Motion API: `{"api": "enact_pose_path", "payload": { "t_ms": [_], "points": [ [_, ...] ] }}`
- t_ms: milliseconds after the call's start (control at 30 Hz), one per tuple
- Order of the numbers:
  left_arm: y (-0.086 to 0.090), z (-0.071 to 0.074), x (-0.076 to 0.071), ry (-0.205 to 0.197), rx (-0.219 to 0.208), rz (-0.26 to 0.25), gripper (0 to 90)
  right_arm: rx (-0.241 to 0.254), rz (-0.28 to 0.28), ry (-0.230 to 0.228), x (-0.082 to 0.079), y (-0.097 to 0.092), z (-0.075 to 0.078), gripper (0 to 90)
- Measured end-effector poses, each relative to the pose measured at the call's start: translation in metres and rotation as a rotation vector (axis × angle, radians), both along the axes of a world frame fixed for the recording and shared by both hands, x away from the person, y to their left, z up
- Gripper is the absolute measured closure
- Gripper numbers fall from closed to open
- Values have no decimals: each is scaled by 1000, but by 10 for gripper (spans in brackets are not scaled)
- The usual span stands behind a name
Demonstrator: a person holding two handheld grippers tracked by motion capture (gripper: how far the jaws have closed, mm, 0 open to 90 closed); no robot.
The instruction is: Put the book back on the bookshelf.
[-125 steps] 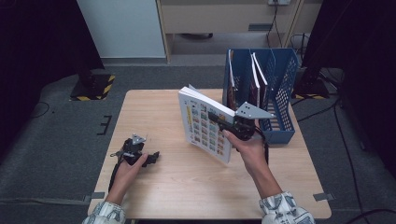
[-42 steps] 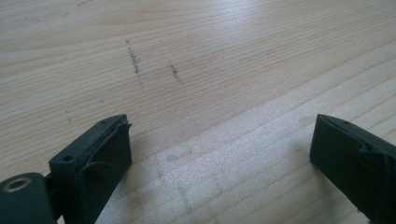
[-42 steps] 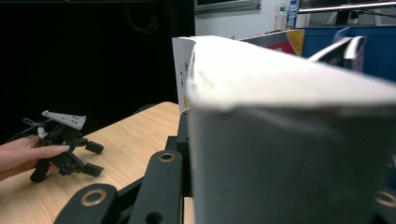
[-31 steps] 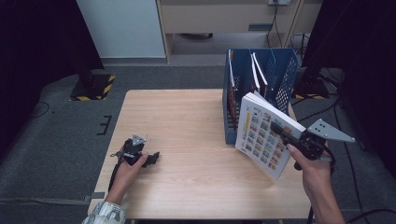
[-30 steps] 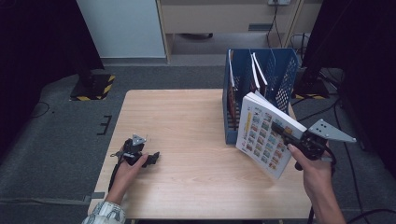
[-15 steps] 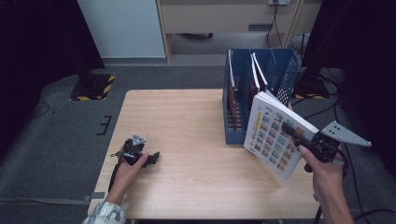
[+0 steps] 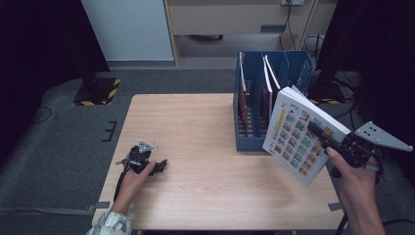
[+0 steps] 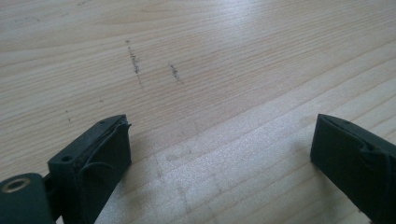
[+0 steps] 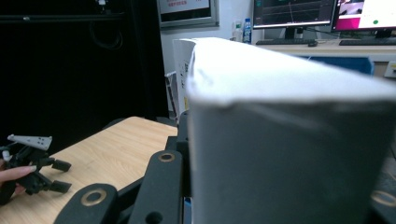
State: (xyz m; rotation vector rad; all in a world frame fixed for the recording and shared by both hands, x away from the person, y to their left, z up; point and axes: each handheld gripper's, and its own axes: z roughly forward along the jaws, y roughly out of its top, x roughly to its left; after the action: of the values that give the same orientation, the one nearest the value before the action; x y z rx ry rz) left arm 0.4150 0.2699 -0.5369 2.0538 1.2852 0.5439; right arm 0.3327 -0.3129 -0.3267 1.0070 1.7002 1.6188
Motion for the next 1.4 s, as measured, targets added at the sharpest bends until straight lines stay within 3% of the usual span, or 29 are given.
{"api": "enact_pose_path", "payload": {
  "t_ms": [267,467,733,1233,1400],
  "points": [
    [0,0,0,0,1,0,41,5,-26,-13,4,-2,23,739],
    [0,0,0,0,1,0,41,5,-81,-5,18,-5,36,739],
    [0,0,0,0,1,0,41,-28,-146,24,35,-1,41,739],
    [0,0,0,3,3,-8,40,-36,-176,33,45,-6,48,739],
    [-1,0,0,4,1,-9,40,-34,-215,38,52,-13,49,739]
  ]
}}
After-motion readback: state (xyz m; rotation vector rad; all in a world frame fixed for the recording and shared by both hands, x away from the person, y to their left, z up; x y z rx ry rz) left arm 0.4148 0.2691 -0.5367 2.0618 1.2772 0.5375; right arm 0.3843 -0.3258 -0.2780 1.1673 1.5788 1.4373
